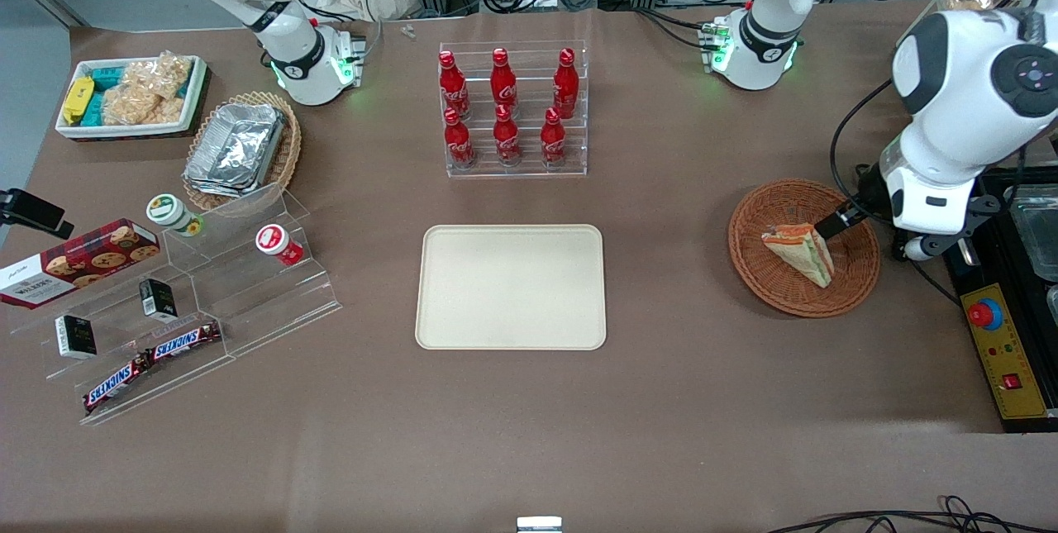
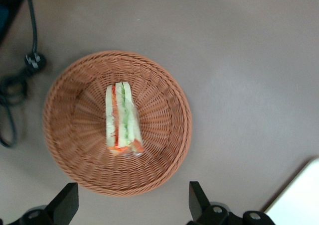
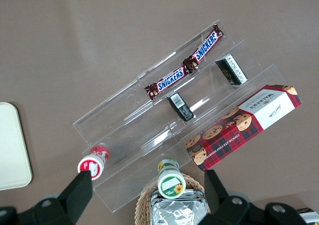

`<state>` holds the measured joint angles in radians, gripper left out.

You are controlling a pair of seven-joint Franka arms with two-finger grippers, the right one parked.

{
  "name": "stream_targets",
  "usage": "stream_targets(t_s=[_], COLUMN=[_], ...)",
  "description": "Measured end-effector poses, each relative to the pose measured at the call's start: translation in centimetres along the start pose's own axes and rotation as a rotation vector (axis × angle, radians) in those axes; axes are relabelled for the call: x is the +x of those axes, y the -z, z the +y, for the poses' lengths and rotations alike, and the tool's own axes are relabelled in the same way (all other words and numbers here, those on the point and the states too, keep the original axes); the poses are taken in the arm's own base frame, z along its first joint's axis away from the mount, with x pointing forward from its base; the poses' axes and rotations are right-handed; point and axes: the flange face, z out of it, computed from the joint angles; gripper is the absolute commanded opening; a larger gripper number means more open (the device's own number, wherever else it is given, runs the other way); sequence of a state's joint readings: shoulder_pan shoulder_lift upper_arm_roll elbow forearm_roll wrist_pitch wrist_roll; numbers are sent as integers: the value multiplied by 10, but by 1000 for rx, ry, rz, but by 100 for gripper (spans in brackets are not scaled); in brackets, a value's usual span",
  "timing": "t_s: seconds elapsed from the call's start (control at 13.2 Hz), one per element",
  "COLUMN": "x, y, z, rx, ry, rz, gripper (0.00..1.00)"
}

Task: Place sandwich from basket to tray
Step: 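Move the left gripper over the wrapped sandwich in the wicker basket, then lower the left gripper and close it on the sandwich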

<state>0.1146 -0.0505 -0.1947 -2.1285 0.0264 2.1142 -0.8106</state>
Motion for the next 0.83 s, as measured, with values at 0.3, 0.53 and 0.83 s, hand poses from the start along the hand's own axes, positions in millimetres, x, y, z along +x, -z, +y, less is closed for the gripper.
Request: stream_targets(t_s=[0.3, 0.53, 0.83], x=[-6, 4, 7], y=[-48, -78, -122], z=[-7, -11, -24], rx=[1, 16, 34], ry=[251, 292, 316], rz=[-11, -36, -65], gripper=[100, 100, 100])
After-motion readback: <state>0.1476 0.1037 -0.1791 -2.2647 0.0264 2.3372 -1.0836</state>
